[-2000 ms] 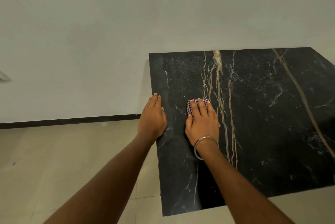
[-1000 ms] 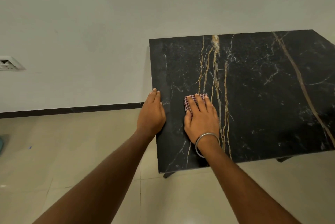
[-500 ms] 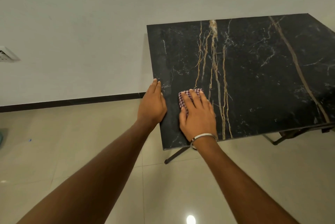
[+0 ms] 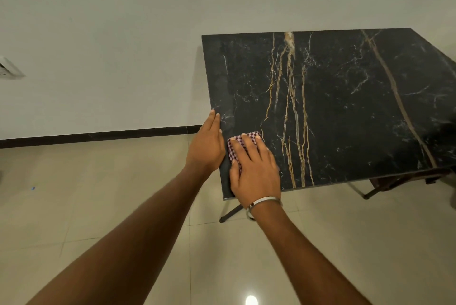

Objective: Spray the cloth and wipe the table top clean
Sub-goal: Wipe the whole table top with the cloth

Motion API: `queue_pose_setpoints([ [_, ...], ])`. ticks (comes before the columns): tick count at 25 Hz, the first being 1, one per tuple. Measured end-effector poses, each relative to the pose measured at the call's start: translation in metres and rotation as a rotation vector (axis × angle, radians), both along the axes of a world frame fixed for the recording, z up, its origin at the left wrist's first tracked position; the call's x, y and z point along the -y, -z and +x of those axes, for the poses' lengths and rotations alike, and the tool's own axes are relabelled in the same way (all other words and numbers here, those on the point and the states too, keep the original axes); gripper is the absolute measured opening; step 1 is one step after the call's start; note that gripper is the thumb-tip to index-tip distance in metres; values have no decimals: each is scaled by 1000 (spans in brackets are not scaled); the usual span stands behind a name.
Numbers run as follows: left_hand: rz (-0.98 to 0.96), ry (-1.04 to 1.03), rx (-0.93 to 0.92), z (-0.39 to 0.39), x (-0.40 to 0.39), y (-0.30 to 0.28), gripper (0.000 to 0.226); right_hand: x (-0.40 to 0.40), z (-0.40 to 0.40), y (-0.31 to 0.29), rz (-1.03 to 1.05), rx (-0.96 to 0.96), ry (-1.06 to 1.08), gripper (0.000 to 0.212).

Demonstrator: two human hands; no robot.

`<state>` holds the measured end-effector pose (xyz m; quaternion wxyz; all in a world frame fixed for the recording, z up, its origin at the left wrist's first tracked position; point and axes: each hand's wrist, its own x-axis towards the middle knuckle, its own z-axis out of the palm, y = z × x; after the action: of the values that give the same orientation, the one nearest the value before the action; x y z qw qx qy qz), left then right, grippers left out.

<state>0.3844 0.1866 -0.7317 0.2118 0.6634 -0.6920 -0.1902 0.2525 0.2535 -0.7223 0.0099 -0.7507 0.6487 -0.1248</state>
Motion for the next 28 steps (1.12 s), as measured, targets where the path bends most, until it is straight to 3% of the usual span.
queue_pose_setpoints([
  [7, -29, 19, -75, 5, -8, 4, 53, -2, -16, 0, 29, 12, 198, 52],
  [12, -46, -10, -146, 11, -8, 9, 51, -25, 41, 5, -4, 20, 102, 53],
  [28, -23, -51, -129, 21, 39, 19, 60, 37, 42, 4, 16, 28, 5, 54],
])
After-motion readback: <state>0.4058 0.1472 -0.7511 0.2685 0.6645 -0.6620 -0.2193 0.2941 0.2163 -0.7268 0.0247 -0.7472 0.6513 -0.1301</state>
